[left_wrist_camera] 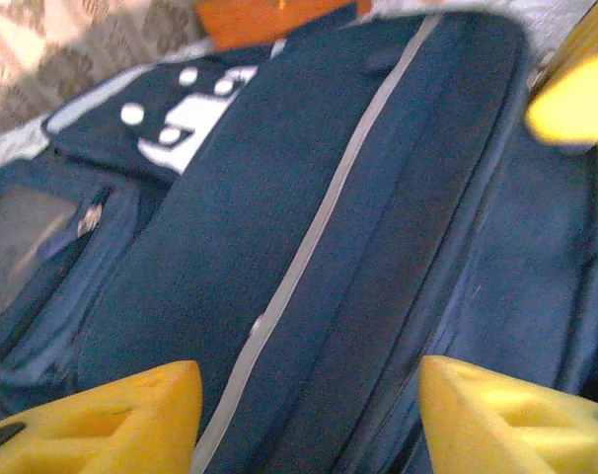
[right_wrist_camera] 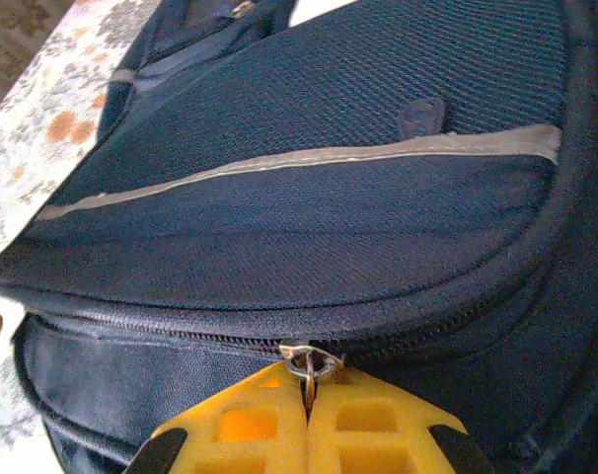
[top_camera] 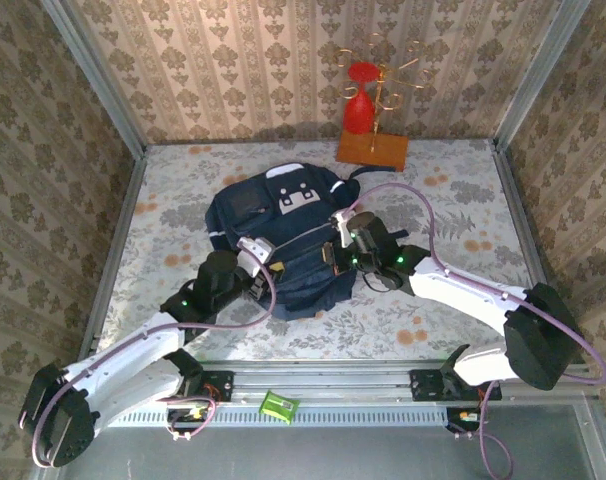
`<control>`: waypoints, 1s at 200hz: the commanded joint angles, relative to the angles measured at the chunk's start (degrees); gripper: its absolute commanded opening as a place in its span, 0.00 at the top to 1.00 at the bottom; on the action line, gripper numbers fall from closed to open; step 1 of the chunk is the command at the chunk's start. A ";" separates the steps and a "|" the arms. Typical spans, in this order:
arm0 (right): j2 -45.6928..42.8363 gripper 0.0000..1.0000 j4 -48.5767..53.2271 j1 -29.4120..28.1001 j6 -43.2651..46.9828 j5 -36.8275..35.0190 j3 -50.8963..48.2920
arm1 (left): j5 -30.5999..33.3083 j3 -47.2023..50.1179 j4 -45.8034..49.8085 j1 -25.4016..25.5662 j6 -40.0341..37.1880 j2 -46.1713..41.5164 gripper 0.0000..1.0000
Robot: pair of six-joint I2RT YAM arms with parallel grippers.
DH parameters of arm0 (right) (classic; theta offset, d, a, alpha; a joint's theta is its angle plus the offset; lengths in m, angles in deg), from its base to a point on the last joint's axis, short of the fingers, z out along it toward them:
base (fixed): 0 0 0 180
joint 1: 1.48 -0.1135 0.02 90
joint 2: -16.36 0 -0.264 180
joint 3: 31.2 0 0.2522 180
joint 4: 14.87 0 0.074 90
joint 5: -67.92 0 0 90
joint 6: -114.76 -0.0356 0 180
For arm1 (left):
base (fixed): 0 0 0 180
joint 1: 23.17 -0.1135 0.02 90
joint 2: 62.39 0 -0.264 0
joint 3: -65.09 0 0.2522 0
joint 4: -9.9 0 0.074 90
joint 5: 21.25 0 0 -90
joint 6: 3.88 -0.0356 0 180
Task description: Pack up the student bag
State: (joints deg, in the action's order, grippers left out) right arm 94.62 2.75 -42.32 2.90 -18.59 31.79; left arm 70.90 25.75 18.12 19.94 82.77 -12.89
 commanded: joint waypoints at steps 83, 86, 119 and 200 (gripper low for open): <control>-2.50 1.00 -4.99 -2.75 -1.84 5.16 1.81 | -9.43 -11.79 1.23 2.63 -8.03 15.72 0.39; -2.56 1.00 -5.07 -2.75 -1.91 5.27 1.76 | -9.78 -11.71 0.95 2.45 -7.99 15.91 0.40; -2.32 1.00 -5.07 -2.79 -1.81 5.45 1.82 | -13.52 -11.92 -0.87 0.00 -7.01 18.63 0.55; -2.44 1.00 11.45 3.22 -6.11 -7.42 2.39 | -20.03 -5.00 -8.08 -7.15 -6.71 13.83 1.00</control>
State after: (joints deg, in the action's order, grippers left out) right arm 94.33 6.34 -43.30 0.34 -19.42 33.04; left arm 51.99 17.88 14.51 16.42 74.53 4.74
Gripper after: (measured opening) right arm 0.067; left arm 0.067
